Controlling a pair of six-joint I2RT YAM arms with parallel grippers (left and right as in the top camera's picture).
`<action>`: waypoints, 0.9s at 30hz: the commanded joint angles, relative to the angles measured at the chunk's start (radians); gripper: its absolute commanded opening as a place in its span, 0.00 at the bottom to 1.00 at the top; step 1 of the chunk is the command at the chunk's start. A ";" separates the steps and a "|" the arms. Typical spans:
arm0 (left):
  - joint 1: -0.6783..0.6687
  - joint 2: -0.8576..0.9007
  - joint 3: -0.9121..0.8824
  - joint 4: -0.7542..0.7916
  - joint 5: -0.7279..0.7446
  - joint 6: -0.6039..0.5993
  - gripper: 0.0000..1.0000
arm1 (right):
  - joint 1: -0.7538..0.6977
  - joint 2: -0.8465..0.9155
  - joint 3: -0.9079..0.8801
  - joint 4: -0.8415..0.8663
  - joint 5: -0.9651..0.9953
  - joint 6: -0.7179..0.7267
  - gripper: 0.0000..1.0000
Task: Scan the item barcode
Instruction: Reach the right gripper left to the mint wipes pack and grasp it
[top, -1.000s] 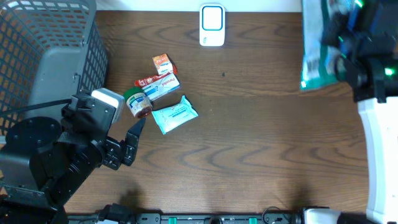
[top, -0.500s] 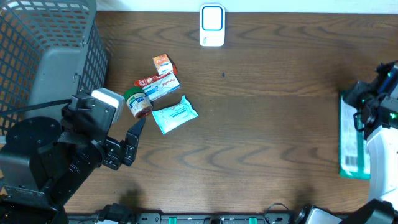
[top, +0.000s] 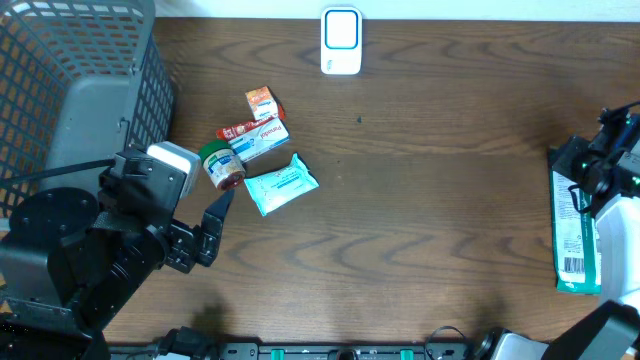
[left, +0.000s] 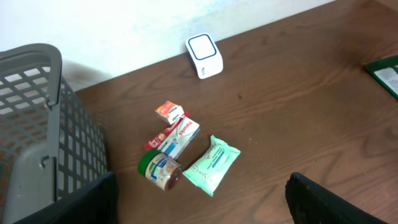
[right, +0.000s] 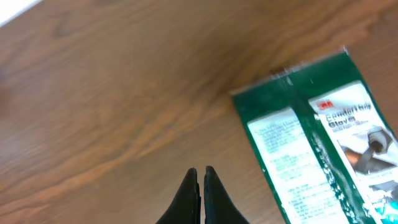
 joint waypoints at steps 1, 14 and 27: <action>0.003 0.000 0.006 0.001 -0.010 -0.005 0.86 | 0.064 -0.080 0.107 -0.063 -0.096 -0.082 0.01; 0.003 0.000 0.006 0.001 -0.010 -0.005 0.86 | 0.734 -0.095 0.158 -0.045 -0.084 -0.216 0.59; 0.003 0.000 0.006 0.001 -0.010 -0.005 0.86 | 1.130 0.221 0.158 0.100 -0.052 -0.373 0.97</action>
